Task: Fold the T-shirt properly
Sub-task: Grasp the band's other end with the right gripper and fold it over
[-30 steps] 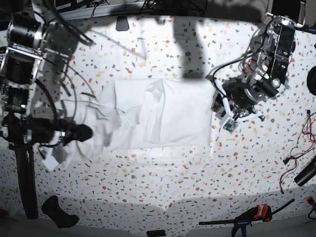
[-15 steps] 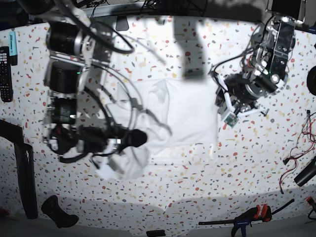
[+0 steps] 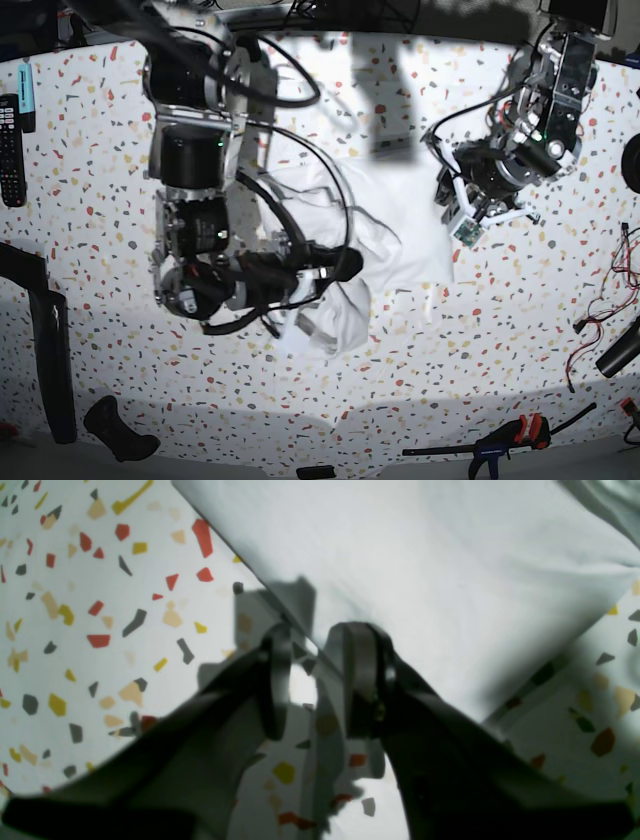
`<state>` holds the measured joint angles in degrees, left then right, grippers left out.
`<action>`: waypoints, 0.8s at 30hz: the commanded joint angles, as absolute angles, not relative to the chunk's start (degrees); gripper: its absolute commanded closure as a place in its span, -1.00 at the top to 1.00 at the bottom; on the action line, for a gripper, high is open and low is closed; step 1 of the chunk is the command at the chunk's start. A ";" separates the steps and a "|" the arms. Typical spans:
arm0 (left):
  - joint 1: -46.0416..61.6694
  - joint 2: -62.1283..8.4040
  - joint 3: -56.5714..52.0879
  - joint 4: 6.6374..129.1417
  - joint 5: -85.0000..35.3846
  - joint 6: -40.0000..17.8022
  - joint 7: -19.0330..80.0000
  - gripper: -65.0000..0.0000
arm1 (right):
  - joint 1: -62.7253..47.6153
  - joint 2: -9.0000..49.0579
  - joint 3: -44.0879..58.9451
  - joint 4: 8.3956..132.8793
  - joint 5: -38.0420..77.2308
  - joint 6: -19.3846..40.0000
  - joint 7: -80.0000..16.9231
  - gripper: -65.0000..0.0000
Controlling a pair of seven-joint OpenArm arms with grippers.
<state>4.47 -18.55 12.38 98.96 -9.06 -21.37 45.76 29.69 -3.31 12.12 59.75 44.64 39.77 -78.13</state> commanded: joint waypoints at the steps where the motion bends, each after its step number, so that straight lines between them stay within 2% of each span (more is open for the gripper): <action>1: 3.81 -18.90 12.10 99.70 -9.67 -21.41 44.88 -0.46 | 31.59 -4.23 11.05 60.75 46.17 40.00 -77.58 -1.00; 9: 3.81 -18.92 12.10 99.70 -9.72 -21.39 44.88 -0.46 | 31.59 -7.16 4.05 60.75 44.58 40.00 -77.62 -1.00; 13: 3.81 -18.90 12.10 99.70 -10.98 -21.41 44.91 -0.46 | 31.59 -8.14 0.95 60.75 43.48 40.00 -77.65 -0.31; 15: 3.81 -18.92 12.10 99.70 -10.94 -21.41 44.91 -0.46 | 31.62 -8.64 -0.16 60.75 43.53 40.00 -77.65 -0.15; 24: 3.64 -18.96 12.10 99.74 -8.97 -21.41 49.67 -0.46 | 31.68 -9.00 -0.82 60.75 43.66 40.00 -77.71 -0.14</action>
